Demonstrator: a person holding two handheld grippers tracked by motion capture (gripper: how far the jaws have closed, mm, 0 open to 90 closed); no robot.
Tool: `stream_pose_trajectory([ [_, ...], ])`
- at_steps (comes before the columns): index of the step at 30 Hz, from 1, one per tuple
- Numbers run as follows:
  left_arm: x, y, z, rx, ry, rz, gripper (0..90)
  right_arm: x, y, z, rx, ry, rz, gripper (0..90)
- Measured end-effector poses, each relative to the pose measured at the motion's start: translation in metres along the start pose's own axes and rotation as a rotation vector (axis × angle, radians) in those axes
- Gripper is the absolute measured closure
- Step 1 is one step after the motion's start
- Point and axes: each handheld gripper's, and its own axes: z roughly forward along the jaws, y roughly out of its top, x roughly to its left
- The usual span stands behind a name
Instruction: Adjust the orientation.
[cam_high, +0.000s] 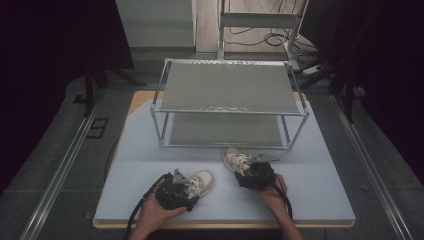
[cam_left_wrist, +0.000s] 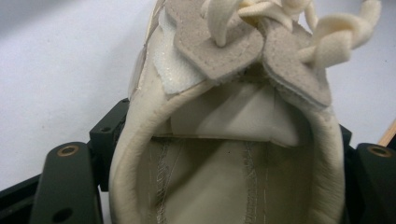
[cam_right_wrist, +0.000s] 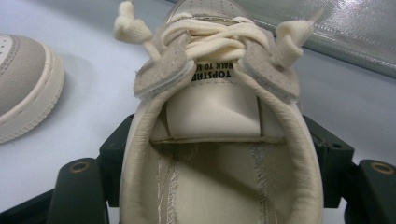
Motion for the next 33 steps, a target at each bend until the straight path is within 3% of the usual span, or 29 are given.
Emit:
stream_pose_trajectory([
  [7,0.004,0.000,-0.003,-0.029,0.005,-0.025,27.5,0.000,0.000,-0.002,-0.003,-0.004,-0.004,29.2],
  [15,0.013,0.011,-0.014,-0.091,0.016,-0.067,27.4,0.001,0.005,-0.017,-0.049,-0.004,0.000,29.4],
  [26,0.029,0.058,0.002,-0.110,0.056,-0.103,27.4,-0.010,0.017,-0.017,-0.092,-0.021,0.049,29.3],
  [29,0.033,0.071,0.006,-0.115,0.082,-0.103,27.4,-0.011,0.023,-0.016,-0.099,-0.029,0.058,29.3],
  [33,0.038,0.086,0.014,-0.127,0.077,-0.126,27.4,-0.013,0.032,-0.014,-0.108,-0.040,0.072,29.3],
])
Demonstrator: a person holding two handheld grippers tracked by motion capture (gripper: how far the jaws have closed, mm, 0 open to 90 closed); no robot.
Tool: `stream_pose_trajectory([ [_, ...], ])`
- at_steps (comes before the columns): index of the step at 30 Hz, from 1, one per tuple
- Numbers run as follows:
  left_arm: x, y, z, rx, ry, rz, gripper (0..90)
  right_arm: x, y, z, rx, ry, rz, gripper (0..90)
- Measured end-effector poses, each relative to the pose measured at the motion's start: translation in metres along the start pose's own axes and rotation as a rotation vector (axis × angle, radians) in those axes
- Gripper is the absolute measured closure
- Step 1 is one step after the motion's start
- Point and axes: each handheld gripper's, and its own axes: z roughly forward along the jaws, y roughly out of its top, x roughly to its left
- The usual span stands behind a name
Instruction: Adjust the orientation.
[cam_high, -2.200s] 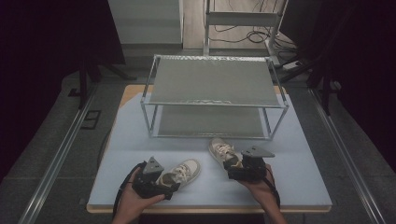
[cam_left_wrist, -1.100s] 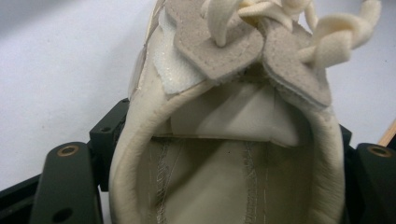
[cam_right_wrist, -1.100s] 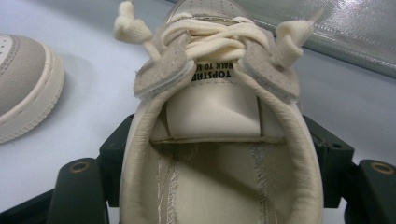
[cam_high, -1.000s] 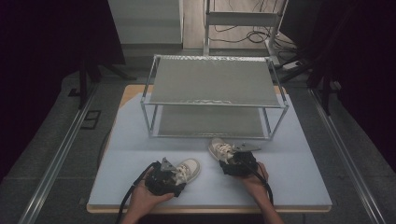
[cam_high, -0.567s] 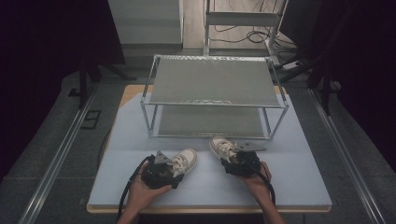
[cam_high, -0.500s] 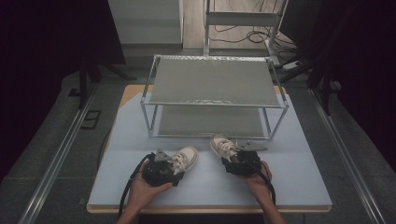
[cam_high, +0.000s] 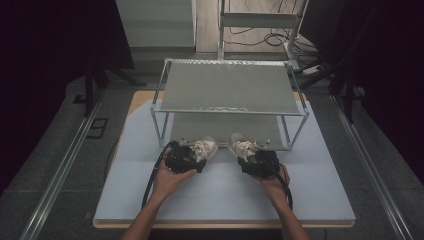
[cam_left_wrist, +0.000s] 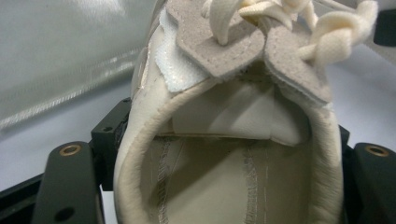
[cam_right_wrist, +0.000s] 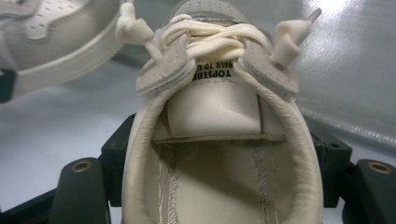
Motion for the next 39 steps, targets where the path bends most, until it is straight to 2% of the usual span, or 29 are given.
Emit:
stream_pose_trajectory([
  [11,0.010,0.028,0.031,0.005,0.044,-0.061,27.3,-0.004,0.018,0.017,-0.002,-0.050,0.031,29.2],
  [16,0.011,0.035,0.039,0.006,0.051,-0.061,27.3,-0.008,0.023,0.024,-0.001,-0.063,0.052,29.3],
  [22,0.011,0.038,0.048,0.000,0.066,-0.089,27.3,-0.009,0.027,0.032,0.003,-0.074,0.057,29.2],
  [24,0.013,0.040,0.051,-0.002,0.062,-0.052,27.3,-0.009,0.027,0.034,0.004,-0.080,0.059,29.2],
  [26,0.012,0.041,0.055,0.000,0.064,-0.049,27.3,-0.008,0.027,0.037,0.002,-0.084,0.061,29.2],
  [27,0.013,0.043,0.057,0.000,0.068,-0.032,27.3,-0.008,0.027,0.038,0.001,-0.085,0.062,29.2],
  [32,0.011,0.049,0.064,-0.003,0.079,-0.041,27.3,-0.005,0.028,0.045,0.006,-0.097,0.066,29.1],
  [33,0.008,0.050,0.065,-0.003,0.081,-0.085,27.2,-0.005,0.029,0.046,0.008,-0.102,0.068,29.1],
  [34,0.010,0.052,0.065,-0.004,0.083,-0.041,27.2,-0.005,0.029,0.047,0.010,-0.106,0.066,29.1],
  [39,0.010,0.058,0.070,-0.004,0.098,-0.045,27.2,-0.005,0.033,0.051,0.008,-0.125,0.075,29.0],
])
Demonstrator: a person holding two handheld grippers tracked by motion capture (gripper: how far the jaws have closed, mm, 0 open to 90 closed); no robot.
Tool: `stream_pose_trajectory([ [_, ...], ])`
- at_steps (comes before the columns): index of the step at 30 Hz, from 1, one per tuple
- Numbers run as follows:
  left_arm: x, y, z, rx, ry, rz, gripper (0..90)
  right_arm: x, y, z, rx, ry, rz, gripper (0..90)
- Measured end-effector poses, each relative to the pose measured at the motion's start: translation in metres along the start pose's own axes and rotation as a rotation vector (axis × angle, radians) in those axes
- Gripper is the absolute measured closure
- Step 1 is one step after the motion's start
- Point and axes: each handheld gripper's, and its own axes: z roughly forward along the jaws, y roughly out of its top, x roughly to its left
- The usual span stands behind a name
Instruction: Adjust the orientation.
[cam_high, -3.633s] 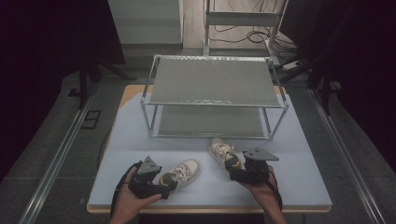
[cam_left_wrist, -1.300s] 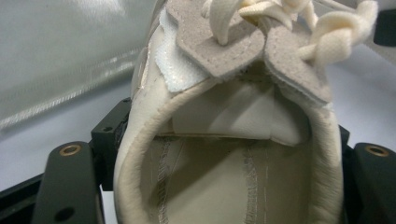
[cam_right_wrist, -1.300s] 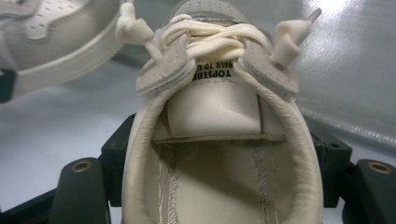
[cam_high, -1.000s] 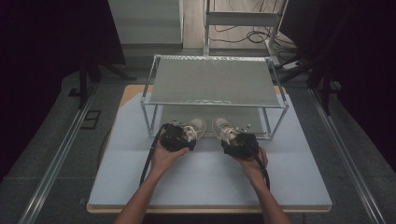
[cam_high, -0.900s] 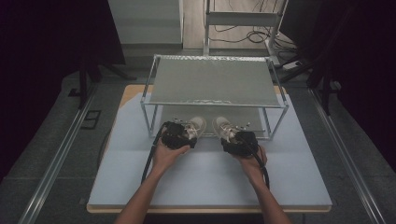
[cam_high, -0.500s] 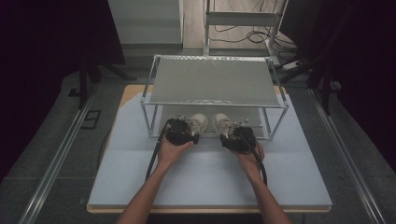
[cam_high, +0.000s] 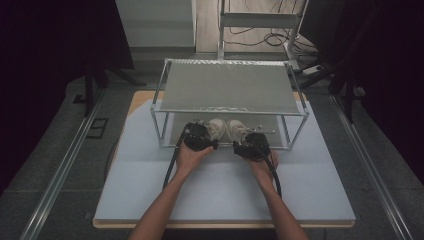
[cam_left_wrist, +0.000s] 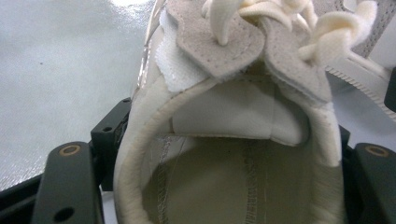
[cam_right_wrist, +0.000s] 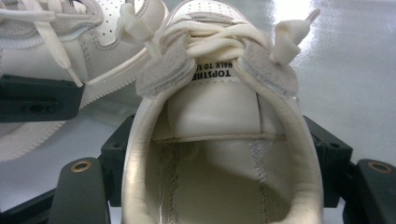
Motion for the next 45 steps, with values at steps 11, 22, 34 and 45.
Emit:
stream_pose_trajectory([
  [11,-0.005,0.003,0.018,0.019,0.023,-0.048,27.1,-0.002,0.002,0.015,0.025,-0.028,0.020,28.9],
  [22,-0.006,0.002,0.022,0.026,0.035,-0.067,26.2,0.001,-0.003,0.025,0.060,-0.040,0.030,27.7],
  [34,-0.001,-0.005,0.002,-0.023,-0.012,-0.046,20.6,0.002,-0.001,0.012,0.020,-0.024,0.017,23.7],
  [45,0.009,-0.031,-0.026,-0.077,-0.066,-0.069,22.9,-0.007,-0.012,-0.016,-0.032,0.021,0.012,26.0],
])
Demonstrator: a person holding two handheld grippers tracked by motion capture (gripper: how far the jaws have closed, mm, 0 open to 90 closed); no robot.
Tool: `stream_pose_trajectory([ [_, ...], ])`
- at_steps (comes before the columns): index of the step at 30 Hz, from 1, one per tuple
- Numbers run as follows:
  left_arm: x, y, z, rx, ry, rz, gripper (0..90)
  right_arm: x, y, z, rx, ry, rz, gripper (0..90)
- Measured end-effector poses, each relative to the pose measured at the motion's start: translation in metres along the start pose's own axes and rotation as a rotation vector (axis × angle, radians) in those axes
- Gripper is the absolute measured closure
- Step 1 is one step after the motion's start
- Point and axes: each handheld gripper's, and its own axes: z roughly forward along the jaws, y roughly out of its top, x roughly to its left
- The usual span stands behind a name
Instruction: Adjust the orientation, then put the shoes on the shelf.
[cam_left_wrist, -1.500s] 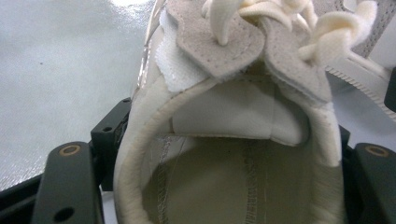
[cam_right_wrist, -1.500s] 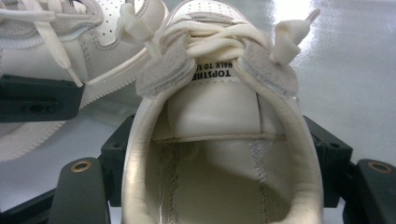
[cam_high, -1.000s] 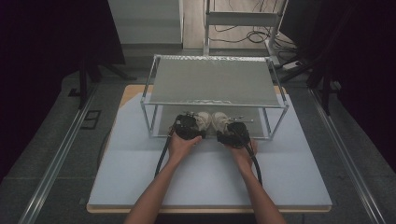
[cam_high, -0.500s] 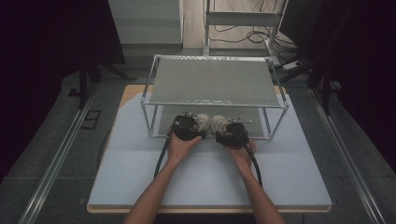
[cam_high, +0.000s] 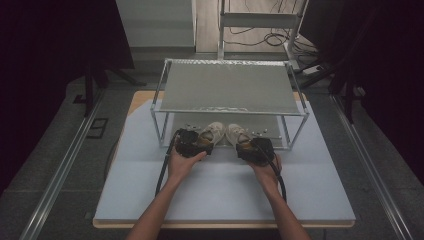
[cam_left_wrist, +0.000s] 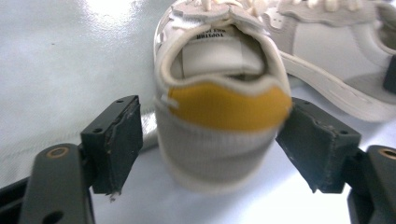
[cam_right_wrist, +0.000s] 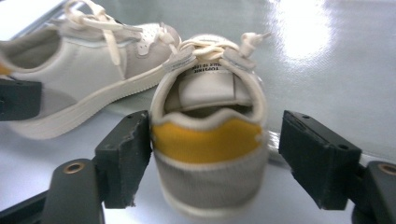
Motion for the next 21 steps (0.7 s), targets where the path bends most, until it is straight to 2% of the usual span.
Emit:
stream_pose_trajectory([
  [4,0.005,-0.009,-0.014,-0.034,-0.020,-0.002,26.9,-0.004,-0.005,-0.018,-0.042,0.013,-0.007,29.6],
  [9,0.016,-0.020,-0.033,-0.098,0.018,-0.017,35.9,-0.013,-0.010,-0.039,-0.088,0.006,-0.003,33.6],
  [11,0.021,-0.024,-0.036,-0.113,0.040,-0.026,40.0,-0.020,-0.013,-0.045,-0.101,-0.012,-0.004,36.6],
  [13,0.026,-0.026,-0.035,-0.109,0.056,-0.022,43.8,-0.025,-0.016,-0.046,-0.096,-0.020,-0.001,40.7],
  [16,0.031,-0.029,-0.028,-0.085,0.080,-0.027,47.6,-0.034,-0.019,-0.041,-0.059,-0.017,0.004,47.8],
  [21,0.036,-0.031,-0.012,-0.051,0.086,-0.039,49.9,-0.039,-0.024,-0.030,-0.031,-0.021,0.002,58.3],
])
